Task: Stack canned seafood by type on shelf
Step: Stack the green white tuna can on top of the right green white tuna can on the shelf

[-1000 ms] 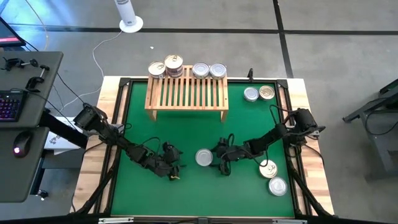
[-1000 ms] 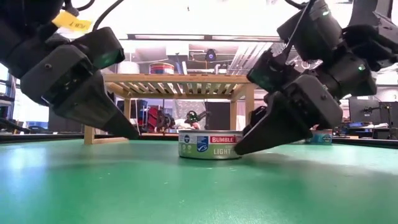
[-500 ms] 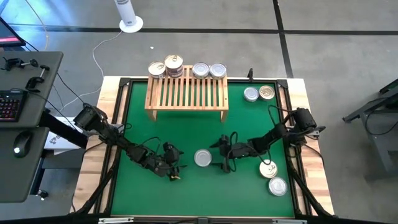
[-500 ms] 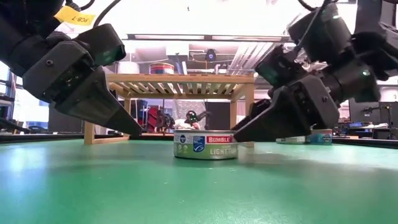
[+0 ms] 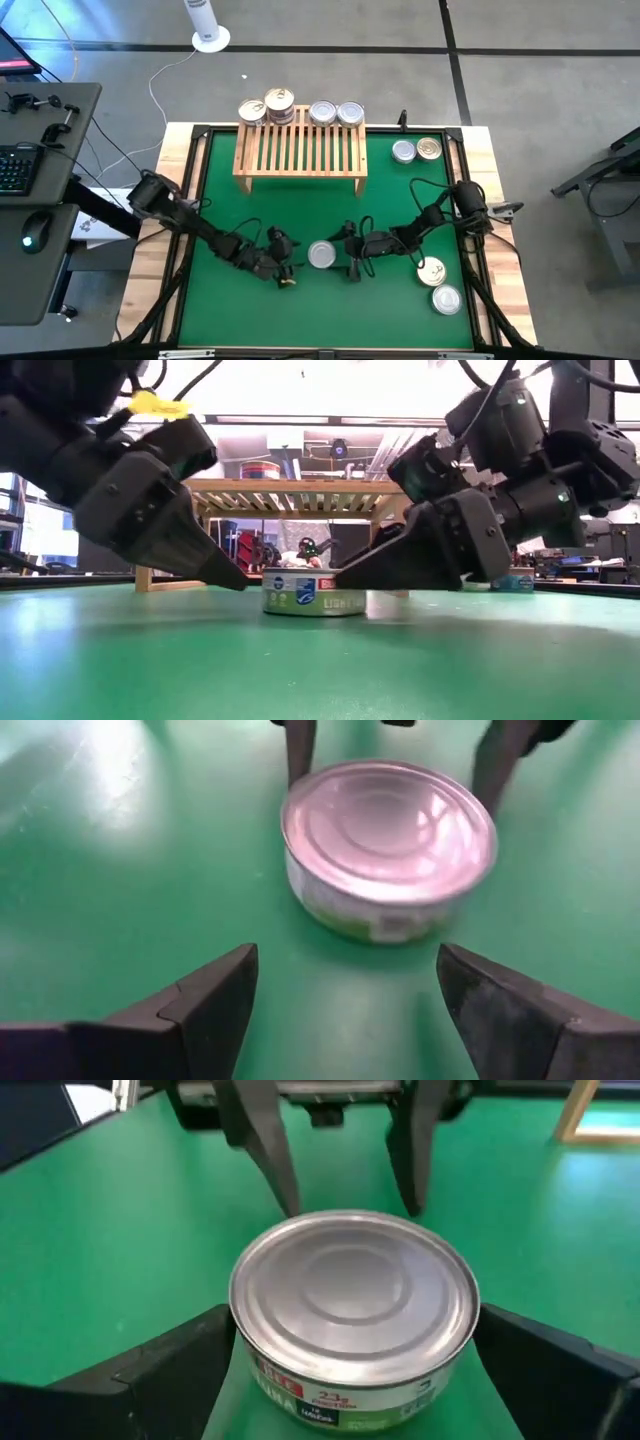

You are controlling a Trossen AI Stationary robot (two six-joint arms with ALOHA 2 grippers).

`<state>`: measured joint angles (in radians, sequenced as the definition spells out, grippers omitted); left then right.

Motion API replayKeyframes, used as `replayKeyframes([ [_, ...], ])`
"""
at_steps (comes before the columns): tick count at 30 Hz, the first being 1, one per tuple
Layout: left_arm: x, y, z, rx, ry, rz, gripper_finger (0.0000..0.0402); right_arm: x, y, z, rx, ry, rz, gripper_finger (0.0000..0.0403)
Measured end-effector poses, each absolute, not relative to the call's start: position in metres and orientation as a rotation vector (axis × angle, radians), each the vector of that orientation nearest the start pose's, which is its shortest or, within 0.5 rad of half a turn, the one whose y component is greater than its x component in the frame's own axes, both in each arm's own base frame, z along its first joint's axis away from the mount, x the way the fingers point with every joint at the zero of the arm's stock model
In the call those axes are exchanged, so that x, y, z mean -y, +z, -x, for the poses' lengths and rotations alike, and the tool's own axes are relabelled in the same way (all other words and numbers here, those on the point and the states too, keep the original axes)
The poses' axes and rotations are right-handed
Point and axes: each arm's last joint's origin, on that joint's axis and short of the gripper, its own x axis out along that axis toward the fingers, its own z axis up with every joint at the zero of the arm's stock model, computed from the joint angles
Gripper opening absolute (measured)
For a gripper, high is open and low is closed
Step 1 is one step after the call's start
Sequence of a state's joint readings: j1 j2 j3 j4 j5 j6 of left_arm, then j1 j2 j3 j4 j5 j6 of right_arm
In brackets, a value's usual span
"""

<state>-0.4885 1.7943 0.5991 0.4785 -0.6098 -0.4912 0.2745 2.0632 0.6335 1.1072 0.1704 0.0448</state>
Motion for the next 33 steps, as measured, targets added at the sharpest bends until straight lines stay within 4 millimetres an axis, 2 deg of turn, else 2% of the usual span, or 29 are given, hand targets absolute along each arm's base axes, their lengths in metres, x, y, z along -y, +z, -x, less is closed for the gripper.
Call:
replayKeyframes([
  [8, 0.113, 0.085, -0.279, -0.548, 0.218, 0.116, 0.0255, -0.084, 0.076, -0.332, -0.32, 0.118, 0.046, 0.0399],
  [16, 0.111, 0.082, -0.281, -0.538, 0.216, 0.12, 0.022, -0.079, 0.074, -0.333, -0.364, 0.132, 0.043, 0.0399],
  [25, 0.11, 0.083, -0.282, -0.521, 0.232, 0.111, 0.0211, -0.076, 0.073, -0.333, -0.38, 0.151, 0.049, 0.0399],
  [33, 0.107, 0.083, -0.283, -0.519, 0.252, 0.11, 0.0211, -0.071, 0.066, -0.342, -0.399, 0.19, 0.044, 0.0399],
])
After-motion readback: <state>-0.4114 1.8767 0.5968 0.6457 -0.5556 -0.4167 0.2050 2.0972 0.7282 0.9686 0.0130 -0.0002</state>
